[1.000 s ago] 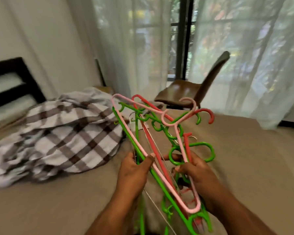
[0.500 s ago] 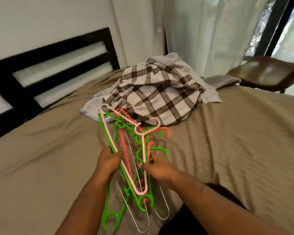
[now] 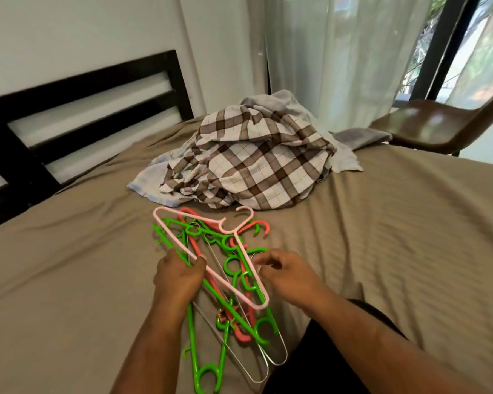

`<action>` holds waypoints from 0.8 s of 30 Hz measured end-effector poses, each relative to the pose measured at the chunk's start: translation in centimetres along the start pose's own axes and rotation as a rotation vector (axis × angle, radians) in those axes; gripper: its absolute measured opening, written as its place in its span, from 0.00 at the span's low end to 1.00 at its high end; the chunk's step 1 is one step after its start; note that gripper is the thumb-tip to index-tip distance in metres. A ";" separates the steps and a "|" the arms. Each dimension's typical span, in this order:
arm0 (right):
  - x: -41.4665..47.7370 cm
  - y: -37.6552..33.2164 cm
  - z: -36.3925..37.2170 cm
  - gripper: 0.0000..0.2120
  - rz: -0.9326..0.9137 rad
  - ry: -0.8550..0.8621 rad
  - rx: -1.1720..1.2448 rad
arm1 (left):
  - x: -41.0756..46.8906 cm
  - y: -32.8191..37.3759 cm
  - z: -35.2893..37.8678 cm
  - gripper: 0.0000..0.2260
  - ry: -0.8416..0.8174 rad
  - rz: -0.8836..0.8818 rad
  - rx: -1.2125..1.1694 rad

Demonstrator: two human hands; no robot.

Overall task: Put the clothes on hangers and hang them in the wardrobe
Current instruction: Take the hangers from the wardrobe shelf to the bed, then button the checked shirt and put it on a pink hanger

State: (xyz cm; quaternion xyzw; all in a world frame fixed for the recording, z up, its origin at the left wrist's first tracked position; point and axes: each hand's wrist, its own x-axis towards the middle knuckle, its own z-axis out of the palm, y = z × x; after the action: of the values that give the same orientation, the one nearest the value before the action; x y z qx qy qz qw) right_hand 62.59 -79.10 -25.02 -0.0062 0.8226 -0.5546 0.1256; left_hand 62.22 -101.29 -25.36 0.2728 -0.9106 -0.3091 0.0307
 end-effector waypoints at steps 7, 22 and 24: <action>-1.0 -0.7 -6.5 0.11 -0.087 0.255 0.128 | 0.2 9.4 2.9 0.21 0.146 0.483 0.003; -2.0 2.4 -17.3 0.12 -0.076 0.430 0.150 | 12.5 28.4 6.4 0.19 0.230 0.759 0.760; -2.3 3.5 -18.4 0.12 -0.071 0.431 0.145 | 13.1 29.0 6.4 0.15 0.292 0.786 0.706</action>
State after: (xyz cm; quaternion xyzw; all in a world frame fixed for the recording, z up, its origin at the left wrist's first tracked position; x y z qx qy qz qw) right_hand 61.35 -60.67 -21.31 0.0922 0.7876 -0.6050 -0.0725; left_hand 35.83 -85.39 -15.14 -0.0543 -0.9786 0.0909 0.1765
